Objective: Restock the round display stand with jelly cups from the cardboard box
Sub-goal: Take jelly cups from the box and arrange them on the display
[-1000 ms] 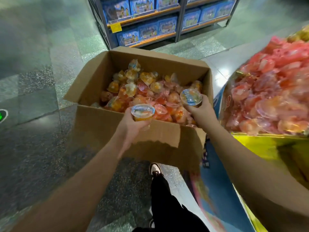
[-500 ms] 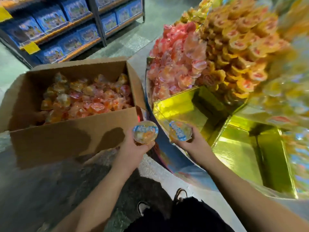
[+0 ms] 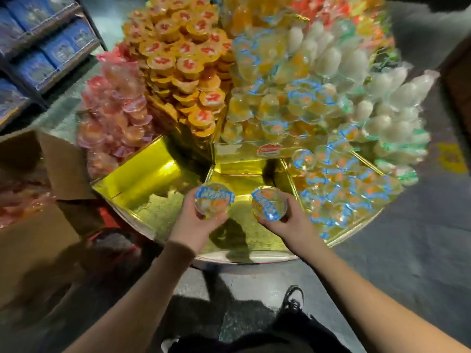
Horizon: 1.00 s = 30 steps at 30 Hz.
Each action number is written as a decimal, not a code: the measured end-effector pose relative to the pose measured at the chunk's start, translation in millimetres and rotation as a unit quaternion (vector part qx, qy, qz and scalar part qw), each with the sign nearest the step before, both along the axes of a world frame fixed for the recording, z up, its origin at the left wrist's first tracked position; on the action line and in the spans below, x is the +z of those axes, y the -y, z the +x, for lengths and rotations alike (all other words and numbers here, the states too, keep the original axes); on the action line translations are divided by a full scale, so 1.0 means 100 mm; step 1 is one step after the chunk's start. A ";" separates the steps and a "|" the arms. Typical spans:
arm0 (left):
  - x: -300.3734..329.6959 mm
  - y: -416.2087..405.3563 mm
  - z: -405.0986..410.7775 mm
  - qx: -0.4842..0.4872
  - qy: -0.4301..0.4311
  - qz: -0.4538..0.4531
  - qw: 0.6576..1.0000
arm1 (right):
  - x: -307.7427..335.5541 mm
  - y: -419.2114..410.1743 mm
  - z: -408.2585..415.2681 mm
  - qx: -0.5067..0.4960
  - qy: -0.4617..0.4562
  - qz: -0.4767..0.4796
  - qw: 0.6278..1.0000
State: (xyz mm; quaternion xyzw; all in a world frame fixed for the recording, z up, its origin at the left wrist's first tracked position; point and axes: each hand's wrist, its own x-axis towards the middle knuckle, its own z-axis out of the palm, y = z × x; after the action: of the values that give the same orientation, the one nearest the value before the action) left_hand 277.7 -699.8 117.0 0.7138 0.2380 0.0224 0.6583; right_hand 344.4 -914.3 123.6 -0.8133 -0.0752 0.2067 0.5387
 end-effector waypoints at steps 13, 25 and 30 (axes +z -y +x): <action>-0.38 2.77 1.73 -0.036 -0.016 0.095 0.995 | -0.39 2.48 1.66 -0.122 -0.031 0.002 0.992; -1.15 3.44 2.77 0.025 -0.024 0.118 0.992 | -1.06 2.66 2.80 -0.203 0.000 -0.030 0.979; -1.14 3.58 2.89 0.065 -0.062 0.097 0.991 | -1.30 2.52 2.99 -0.212 0.013 -0.042 0.976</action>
State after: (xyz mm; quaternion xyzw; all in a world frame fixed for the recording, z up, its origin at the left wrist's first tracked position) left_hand 566.7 -1057.7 3.3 0.7572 0.3209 0.0443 0.5671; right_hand 643.3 -1166.2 -6.1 -0.8350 0.1010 0.0801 0.5349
